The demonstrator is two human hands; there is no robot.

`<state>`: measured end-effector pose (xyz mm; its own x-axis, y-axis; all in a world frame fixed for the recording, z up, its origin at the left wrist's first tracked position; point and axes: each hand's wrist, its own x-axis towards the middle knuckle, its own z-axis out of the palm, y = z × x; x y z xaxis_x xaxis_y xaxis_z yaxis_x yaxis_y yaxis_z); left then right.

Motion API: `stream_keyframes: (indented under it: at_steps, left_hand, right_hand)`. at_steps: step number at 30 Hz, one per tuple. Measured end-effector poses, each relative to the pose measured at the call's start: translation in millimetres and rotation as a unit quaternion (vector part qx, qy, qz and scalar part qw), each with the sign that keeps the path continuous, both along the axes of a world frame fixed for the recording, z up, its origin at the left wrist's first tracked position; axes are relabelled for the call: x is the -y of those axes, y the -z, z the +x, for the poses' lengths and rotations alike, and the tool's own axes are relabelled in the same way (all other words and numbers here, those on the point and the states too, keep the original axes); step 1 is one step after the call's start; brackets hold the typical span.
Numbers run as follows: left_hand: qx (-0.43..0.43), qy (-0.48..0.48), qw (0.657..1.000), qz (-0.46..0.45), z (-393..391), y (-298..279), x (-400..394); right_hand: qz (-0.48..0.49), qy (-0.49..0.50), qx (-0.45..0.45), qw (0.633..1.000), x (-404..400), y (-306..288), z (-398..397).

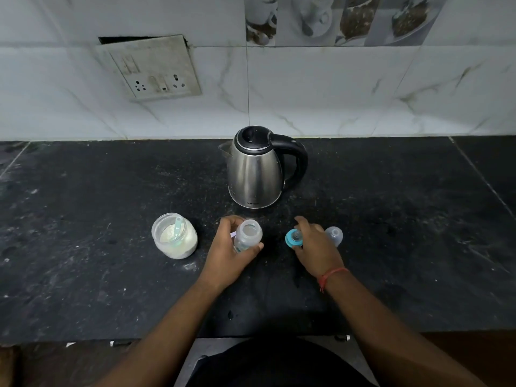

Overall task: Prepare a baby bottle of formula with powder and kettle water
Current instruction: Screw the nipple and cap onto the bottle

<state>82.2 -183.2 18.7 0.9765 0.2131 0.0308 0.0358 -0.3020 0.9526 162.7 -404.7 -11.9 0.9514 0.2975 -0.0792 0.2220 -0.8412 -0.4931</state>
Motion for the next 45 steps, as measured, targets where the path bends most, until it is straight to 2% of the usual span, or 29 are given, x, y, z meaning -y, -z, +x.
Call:
stream_keyframes:
  at_steps: [2,7,12,14,17,22,26,37,41,45]
  left_hand:
    - [0.002,-0.001,1.000,0.001,0,-2,0]
    - [0.006,-0.001,1.000,0.018,0,-4,-2]
    - [0.007,-0.011,1.000,0.025,1,-7,-4]
    - [0.007,-0.012,1.000,0.025,1,-9,-4]
    - [0.008,-0.013,1.000,0.020,3,-12,-4]
    - [0.010,-0.011,1.000,0.021,5,-20,-3]
    - [0.011,-0.009,1.000,0.016,6,-20,-4]
    - [0.001,-0.010,1.000,0.016,8,-18,-8]
    - [0.003,-0.012,1.000,0.010,8,-19,-8]
    - [0.010,-0.019,1.000,0.007,7,-19,-6]
  right_hand:
    - [0.036,0.006,0.009,0.999,-3,-2,2]
    - [0.171,0.043,-0.041,0.983,-14,-18,9]
    - [0.344,-0.017,-0.009,0.939,-36,-64,6]
    - [0.374,-0.050,-0.004,0.926,-43,-80,2]
    - [0.371,-0.099,-0.007,0.923,-51,-95,-4]
    - [0.297,-0.154,-0.005,0.942,-61,-100,-5]
    - [0.266,-0.160,-0.017,0.950,-63,-94,-6]
    - [0.210,-0.203,0.019,0.956,-69,-96,-3]
    - [0.238,-0.196,-0.015,0.951,-68,-97,0]
    - [0.237,-0.167,0.001,0.957,-70,-95,-2]
